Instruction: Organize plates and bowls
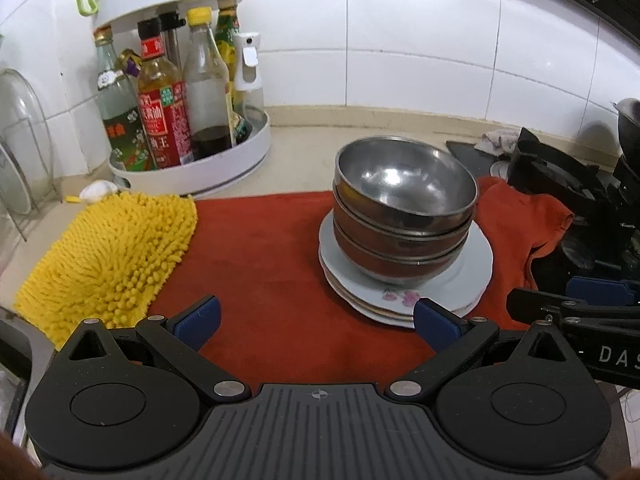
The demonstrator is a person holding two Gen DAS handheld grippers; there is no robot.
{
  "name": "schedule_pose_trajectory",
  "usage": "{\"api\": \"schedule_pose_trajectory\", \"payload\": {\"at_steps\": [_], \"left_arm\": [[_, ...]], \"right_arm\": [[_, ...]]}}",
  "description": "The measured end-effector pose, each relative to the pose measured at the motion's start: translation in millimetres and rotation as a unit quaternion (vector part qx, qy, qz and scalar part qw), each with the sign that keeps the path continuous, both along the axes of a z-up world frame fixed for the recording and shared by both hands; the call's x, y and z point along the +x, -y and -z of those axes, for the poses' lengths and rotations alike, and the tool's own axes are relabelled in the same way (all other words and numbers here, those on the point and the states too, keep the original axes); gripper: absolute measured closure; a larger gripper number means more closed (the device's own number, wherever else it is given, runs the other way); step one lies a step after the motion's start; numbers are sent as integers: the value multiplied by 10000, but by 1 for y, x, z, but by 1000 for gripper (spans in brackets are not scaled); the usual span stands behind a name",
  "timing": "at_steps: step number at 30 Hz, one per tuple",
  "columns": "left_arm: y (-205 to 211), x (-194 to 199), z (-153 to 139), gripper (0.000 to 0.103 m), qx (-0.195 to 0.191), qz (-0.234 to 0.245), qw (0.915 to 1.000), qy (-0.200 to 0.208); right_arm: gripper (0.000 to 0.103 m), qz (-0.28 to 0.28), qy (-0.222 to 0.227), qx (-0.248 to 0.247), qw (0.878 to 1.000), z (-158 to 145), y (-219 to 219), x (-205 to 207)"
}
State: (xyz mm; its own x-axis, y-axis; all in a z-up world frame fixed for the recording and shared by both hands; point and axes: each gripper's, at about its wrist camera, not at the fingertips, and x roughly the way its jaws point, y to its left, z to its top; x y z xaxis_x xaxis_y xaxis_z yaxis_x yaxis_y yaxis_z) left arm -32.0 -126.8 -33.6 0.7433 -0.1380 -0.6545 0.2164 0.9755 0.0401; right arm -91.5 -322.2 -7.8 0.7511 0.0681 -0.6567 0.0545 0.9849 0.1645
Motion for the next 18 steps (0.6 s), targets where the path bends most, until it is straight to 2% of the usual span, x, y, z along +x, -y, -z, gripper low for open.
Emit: {"api": "schedule_pose_trajectory", "payload": {"at_steps": [7,18], "left_arm": [[4,1,6,0,22,-11,9999,-149],[6,2,9,0,129,-98,9998,-100]], "right_arm": [[43,148,-178,-29,9997,8,2,3],[43,207,-279,42,9994,13,1,5]]}}
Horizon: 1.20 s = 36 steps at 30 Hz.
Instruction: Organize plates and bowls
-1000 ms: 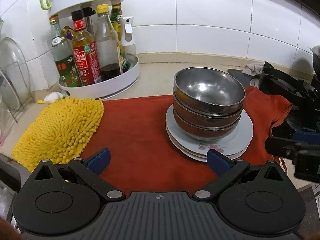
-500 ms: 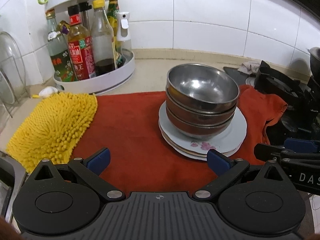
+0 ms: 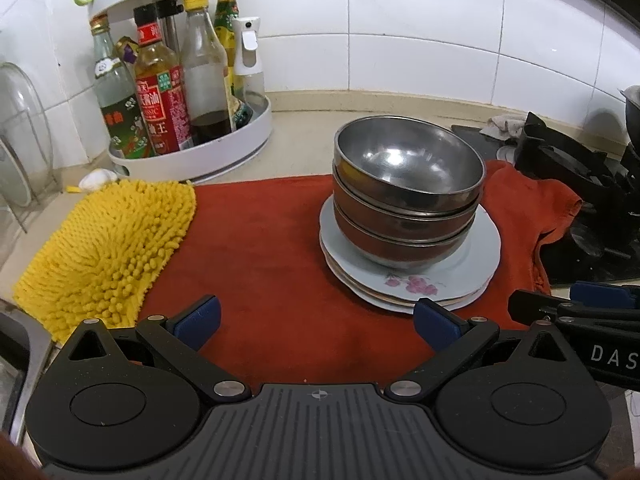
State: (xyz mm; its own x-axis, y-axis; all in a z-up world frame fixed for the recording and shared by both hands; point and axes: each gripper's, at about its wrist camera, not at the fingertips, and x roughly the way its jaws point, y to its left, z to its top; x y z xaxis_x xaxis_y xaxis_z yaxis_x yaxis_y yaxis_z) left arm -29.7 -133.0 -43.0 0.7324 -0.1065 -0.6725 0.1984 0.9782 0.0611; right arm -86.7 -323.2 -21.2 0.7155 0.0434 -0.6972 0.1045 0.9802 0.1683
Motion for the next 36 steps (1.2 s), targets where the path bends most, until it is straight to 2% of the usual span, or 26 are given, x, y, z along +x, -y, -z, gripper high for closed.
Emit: {"api": "schedule_pose_trajectory", "payload": {"at_steps": [36], "left_arm": [[-6,6,2,0,13,-137,9999,72]], "right_arm": [[43,-58,-44,-88,9999,1,-11,11]]}}
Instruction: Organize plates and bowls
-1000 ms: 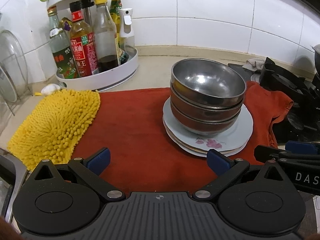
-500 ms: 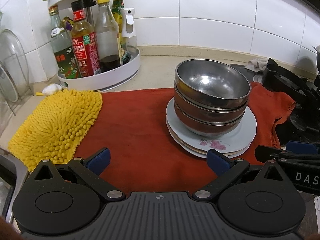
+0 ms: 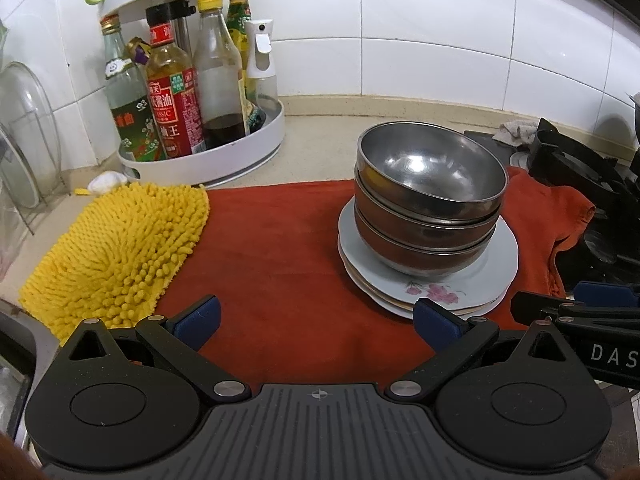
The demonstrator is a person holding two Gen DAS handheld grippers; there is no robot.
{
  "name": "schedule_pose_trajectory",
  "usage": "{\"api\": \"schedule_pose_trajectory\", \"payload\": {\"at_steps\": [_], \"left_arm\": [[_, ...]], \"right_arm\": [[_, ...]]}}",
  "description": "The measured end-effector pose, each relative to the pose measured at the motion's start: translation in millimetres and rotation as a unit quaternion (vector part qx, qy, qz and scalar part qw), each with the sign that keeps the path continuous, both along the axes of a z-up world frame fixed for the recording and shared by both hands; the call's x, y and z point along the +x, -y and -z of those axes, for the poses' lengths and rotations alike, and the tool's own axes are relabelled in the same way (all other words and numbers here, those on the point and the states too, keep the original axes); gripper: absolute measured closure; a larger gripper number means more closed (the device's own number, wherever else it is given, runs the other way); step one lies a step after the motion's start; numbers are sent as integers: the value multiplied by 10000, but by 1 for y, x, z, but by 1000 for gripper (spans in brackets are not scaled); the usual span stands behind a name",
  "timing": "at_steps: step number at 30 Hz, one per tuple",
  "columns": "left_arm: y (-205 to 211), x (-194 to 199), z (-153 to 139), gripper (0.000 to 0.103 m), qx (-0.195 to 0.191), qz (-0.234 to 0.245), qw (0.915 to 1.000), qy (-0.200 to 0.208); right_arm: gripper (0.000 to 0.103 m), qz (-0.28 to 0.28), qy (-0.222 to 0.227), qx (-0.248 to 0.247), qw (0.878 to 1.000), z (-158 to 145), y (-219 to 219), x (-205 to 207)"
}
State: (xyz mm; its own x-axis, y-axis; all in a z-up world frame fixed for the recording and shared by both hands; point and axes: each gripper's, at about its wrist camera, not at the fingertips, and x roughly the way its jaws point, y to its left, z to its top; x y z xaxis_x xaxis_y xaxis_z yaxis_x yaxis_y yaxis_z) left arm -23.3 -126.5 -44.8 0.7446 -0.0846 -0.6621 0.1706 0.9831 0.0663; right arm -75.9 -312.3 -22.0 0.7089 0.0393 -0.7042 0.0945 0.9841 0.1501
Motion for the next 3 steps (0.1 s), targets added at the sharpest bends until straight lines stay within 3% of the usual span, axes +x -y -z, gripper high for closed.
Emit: {"api": "schedule_pose_trajectory", "payload": {"at_steps": [3], "left_arm": [[-1,1,0,0,-17,-18,10000,-32]], "right_arm": [[43,-14,-10,-7,10000,0,-1,2]]}}
